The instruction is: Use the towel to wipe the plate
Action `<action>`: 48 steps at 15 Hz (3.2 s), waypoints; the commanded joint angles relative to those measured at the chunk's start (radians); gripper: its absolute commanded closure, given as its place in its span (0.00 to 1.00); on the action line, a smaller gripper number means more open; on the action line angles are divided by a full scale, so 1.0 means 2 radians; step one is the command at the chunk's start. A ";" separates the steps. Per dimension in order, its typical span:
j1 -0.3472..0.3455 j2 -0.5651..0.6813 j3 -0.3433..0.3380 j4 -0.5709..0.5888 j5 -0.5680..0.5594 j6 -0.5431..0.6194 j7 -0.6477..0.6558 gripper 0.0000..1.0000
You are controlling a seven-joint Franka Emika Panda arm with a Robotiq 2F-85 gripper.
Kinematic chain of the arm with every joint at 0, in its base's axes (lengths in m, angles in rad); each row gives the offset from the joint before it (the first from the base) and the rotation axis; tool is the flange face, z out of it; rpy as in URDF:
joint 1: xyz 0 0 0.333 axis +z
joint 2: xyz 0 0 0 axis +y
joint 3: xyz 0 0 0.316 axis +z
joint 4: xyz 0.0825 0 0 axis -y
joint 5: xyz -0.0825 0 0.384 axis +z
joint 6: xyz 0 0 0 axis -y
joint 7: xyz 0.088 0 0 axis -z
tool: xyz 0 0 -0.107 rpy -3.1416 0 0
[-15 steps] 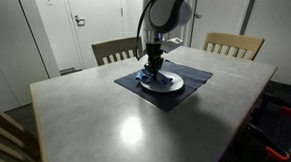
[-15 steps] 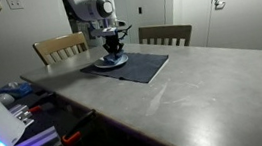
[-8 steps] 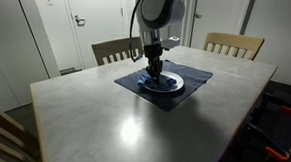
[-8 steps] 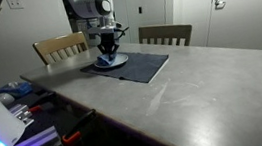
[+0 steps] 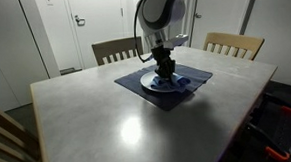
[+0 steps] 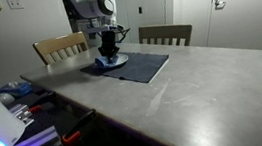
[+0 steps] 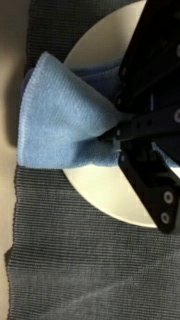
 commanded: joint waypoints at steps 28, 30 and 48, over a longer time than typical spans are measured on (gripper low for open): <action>0.028 -0.014 -0.035 -0.038 -0.043 0.142 0.153 0.98; 0.028 -0.026 -0.027 -0.055 -0.036 0.157 0.137 0.98; 0.077 -0.082 -0.036 -0.038 -0.079 0.187 0.135 0.98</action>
